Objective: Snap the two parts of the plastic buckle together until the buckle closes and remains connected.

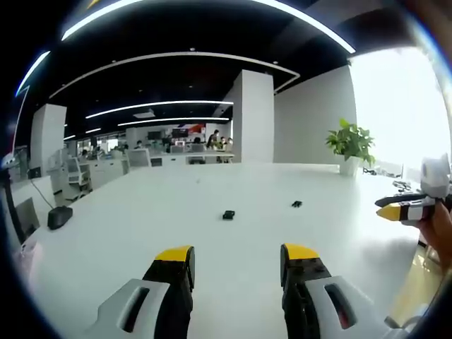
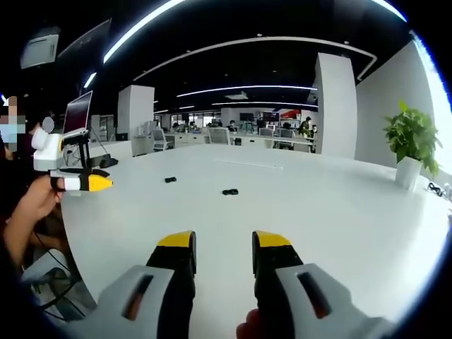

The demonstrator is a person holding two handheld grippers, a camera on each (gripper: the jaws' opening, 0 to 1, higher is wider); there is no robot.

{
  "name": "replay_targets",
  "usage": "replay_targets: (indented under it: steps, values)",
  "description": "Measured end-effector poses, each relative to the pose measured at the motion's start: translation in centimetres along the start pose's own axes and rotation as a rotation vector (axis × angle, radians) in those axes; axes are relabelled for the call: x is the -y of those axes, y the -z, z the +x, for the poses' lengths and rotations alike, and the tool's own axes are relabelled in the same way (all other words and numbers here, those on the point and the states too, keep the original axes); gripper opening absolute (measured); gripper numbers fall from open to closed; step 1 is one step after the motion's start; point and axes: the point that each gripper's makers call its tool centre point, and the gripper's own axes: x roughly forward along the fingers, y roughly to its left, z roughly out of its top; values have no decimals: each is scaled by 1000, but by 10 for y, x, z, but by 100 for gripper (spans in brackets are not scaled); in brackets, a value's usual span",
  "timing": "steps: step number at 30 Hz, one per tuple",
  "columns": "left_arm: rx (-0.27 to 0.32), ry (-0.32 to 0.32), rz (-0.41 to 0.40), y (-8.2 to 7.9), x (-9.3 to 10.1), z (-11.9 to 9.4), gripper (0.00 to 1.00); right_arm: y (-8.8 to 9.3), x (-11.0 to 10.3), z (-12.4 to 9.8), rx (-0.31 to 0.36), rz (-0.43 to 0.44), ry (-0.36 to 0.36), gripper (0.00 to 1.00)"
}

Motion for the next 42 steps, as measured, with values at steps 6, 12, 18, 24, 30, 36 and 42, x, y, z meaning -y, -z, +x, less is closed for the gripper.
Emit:
replay_targets:
  steps: [6, 12, 18, 24, 30, 36, 42]
  values:
    - [-7, 2, 3, -1, -1, 2, 49, -1, 1, 1, -4, 2, -6, 32]
    - [-6, 14, 3, -6, -4, 9, 49, 0, 0, 2, -6, 2, -17, 32]
    - [-17, 21, -3, -4, -4, 15, 49, 0, 4, 9, -14, 7, -27, 32]
    - [-19, 20, 2, -6, -6, 19, 49, 0, 10, 19, -19, 17, -45, 32]
    - [-12, 3, -17, -13, -16, 33, 49, 0, 22, 28, -25, 32, -48, 31]
    - [-30, 0, -27, -14, -20, 46, 49, -2, 28, 40, -39, 37, -91, 31]
    - [-36, -8, -51, -14, -23, 51, 49, -9, 33, 44, -39, 47, -115, 30]
